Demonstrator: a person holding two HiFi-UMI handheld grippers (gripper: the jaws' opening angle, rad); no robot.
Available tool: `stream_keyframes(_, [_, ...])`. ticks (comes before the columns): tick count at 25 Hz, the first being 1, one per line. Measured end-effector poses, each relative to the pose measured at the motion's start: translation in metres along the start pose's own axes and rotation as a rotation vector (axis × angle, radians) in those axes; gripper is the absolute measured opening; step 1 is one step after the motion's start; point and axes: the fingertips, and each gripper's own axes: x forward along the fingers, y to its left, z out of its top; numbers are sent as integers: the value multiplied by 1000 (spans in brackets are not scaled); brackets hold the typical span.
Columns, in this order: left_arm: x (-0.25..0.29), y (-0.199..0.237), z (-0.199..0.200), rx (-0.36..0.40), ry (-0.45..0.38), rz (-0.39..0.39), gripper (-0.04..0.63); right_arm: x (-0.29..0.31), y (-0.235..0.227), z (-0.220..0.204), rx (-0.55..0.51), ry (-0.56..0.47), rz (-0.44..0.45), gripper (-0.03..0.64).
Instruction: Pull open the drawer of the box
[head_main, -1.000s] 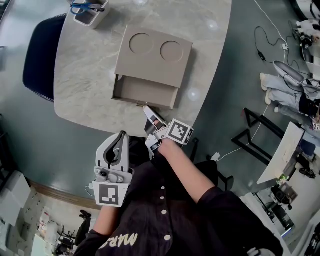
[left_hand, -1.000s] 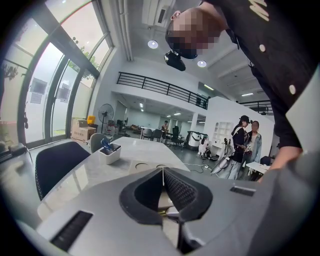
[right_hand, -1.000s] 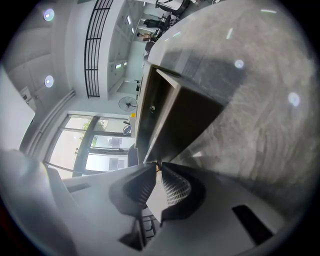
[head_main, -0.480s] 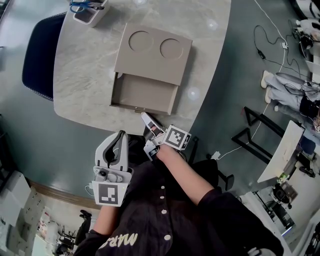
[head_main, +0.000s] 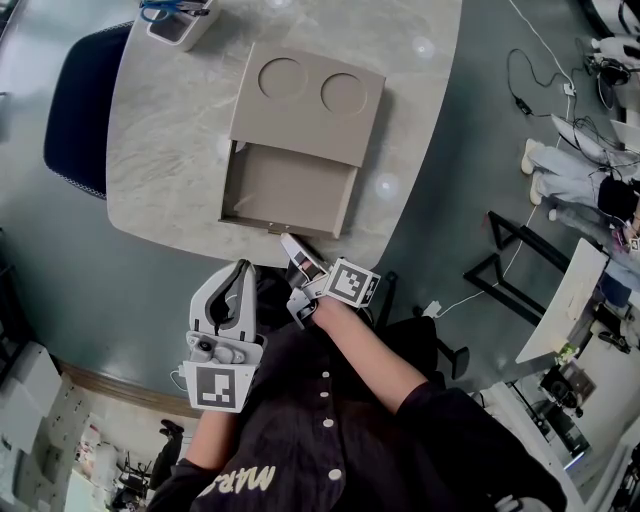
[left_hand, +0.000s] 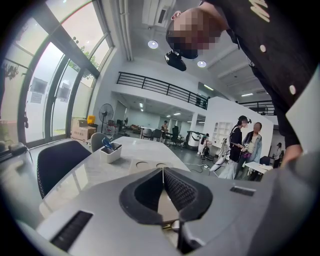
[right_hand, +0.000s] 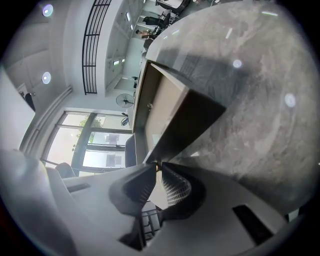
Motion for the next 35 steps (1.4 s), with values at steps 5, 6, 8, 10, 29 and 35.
stream_keyframes(5, [1, -2, 3, 2, -4, -3, 17, -5, -2, -2, 8, 1, -14, 25])
stream_keyframes(6, [0, -3, 3, 2, -5, -3, 17, -6, -3, -3, 10, -1, -12, 25])
stream_keyframes(8, [-1, -2, 2, 4, -9, -4, 17, -5, -3, -4, 9, -3, -3, 25])
stream_keyframes(10, [-4, -1, 1, 5, -9, -4, 17, -5, -4, -6, 4, -2, -5, 25])
stream_keyframes(29, [-11, 1, 40, 58, -89, 19, 17, -24, 45, -11, -85, 129, 33, 2])
stream_keyframes(35, [-10, -9, 76, 100, -146, 20, 17, -32, 107, 55, -288, 35, 101, -3])
